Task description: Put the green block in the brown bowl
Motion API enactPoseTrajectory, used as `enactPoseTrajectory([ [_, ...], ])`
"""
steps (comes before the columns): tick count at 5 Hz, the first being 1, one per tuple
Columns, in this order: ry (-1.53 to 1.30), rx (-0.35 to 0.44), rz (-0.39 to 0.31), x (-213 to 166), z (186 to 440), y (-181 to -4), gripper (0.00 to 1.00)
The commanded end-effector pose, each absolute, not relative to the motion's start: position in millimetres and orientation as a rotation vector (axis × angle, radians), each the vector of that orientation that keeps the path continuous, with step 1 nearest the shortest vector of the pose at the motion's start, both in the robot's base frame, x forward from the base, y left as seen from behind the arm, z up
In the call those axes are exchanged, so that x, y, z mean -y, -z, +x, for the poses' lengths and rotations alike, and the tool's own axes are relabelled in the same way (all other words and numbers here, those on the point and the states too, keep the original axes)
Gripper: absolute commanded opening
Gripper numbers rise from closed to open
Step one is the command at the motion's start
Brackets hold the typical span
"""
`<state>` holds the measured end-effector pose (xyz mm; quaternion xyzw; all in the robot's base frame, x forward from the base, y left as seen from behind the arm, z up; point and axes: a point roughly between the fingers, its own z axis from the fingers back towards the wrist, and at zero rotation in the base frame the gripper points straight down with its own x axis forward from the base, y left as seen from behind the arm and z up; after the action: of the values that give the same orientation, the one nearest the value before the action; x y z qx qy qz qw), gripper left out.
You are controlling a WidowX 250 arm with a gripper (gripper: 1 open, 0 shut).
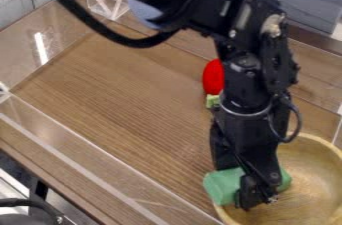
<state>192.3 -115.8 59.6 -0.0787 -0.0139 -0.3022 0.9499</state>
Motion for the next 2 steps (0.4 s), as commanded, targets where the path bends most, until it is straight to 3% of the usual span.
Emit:
enactPoseTrajectory([
  [1, 0.578, 0.059, -0.163, 114.7, 194.1, -58.2, 0.0],
  [2, 0.534, 0.057, -0.157, 110.1, 188.6, -54.1, 0.0],
])
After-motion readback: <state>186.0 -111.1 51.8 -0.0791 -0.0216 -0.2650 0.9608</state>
